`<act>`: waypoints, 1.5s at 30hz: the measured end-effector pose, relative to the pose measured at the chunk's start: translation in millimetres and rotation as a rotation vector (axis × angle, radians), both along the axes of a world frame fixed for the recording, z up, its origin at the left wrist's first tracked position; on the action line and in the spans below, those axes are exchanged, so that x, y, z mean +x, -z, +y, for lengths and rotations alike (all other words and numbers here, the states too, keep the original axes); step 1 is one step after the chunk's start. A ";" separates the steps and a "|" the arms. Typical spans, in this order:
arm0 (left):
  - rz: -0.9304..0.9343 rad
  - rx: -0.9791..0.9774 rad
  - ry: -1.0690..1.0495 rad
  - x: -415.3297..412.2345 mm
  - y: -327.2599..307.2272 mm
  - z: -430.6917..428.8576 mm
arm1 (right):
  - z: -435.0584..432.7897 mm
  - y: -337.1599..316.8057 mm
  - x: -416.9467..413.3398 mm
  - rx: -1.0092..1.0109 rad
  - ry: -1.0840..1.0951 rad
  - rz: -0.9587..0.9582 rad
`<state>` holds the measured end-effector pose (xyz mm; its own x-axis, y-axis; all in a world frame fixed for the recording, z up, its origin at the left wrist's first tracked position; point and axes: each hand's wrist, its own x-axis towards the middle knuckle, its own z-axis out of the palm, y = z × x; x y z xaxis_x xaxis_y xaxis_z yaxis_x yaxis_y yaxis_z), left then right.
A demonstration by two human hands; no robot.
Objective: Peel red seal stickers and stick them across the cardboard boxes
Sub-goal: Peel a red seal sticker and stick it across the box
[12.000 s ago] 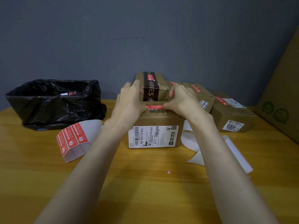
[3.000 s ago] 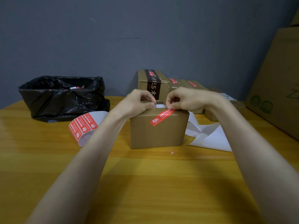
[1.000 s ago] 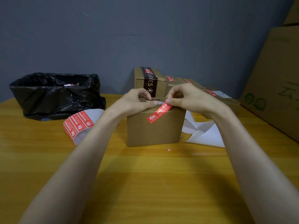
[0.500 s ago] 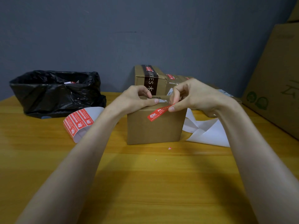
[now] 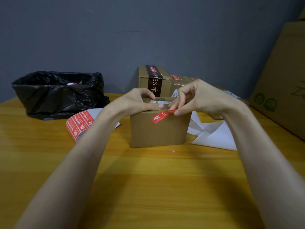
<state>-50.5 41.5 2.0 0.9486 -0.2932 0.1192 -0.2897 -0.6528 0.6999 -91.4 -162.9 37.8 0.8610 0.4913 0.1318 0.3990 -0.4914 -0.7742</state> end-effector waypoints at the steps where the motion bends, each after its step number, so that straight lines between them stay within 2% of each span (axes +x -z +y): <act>1: 0.003 -0.001 0.001 0.0 -0.2 0.0 | -0.2 0.2 0.4 -0.004 0.000 -0.003; 45: -0.008 0.022 0.013 -2.4 -1.3 1.1 | -1.1 -6.9 -8.0 -0.159 -0.132 0.077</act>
